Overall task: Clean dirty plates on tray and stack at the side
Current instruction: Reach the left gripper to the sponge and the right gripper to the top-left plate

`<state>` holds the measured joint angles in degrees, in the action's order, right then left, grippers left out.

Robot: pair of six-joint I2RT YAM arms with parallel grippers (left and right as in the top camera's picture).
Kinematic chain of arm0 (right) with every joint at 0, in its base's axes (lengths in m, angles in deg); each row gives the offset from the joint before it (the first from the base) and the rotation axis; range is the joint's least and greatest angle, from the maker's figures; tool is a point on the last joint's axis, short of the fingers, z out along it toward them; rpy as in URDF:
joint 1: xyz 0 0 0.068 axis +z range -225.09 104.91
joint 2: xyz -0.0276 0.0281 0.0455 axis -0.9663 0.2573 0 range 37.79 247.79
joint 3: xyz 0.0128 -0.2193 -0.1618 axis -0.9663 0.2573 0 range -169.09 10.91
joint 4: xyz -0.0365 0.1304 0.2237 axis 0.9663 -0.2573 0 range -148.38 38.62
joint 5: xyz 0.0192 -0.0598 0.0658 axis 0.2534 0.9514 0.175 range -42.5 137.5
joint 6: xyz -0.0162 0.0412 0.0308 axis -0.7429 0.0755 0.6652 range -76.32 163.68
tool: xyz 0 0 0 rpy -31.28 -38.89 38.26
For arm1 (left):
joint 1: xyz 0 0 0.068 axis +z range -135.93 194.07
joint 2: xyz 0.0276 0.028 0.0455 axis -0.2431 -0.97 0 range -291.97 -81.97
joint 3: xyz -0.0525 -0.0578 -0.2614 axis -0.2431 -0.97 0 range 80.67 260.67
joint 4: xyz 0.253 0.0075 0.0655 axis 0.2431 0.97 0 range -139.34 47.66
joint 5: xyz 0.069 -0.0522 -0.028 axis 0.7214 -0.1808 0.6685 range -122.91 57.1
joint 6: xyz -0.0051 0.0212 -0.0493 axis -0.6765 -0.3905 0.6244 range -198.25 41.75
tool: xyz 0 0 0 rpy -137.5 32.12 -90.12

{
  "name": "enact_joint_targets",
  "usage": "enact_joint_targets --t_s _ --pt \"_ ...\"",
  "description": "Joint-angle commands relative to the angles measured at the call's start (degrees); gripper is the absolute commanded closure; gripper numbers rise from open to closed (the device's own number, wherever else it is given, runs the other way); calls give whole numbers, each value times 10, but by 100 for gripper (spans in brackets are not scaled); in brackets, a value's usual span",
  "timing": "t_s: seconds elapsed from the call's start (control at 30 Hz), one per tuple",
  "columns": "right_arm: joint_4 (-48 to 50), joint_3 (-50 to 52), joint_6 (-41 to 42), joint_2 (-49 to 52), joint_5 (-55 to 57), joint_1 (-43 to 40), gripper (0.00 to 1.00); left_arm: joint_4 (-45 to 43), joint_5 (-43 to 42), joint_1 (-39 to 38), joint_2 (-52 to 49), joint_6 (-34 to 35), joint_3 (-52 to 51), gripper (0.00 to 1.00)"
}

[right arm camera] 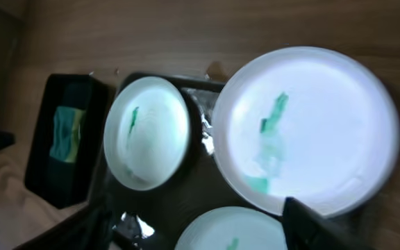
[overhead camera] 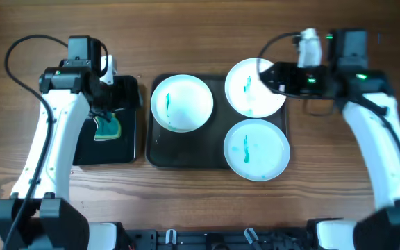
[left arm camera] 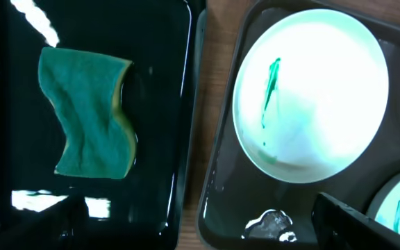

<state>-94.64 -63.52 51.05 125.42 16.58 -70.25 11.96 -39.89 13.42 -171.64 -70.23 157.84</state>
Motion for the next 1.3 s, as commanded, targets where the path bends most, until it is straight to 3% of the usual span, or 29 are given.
enact_joint_targets --t_s 0.0,0.2,0.53,0.87,1.0,1.13,1.27 --pt "21 -17 90 66 26 87 31 17 58 22 7 75 35 0" --pt "37 -28 231 161 174 185 52 39 82 70 7 94 54 0" --pt "146 -28 226 272 161 219 66 36 99 74 7 87 54 1" --pt "213 -28 248 337 184 224 95 35 123 74 -9 87 53 0" --pt "212 -28 247 339 184 224 96 46 122 77 -50 59 49 11" --pt "214 -28 247 339 184 224 96 45 74 97 -111 49 44 14" --pt "214 -28 247 339 184 224 96 37 11 99 -175 -34 44 20"
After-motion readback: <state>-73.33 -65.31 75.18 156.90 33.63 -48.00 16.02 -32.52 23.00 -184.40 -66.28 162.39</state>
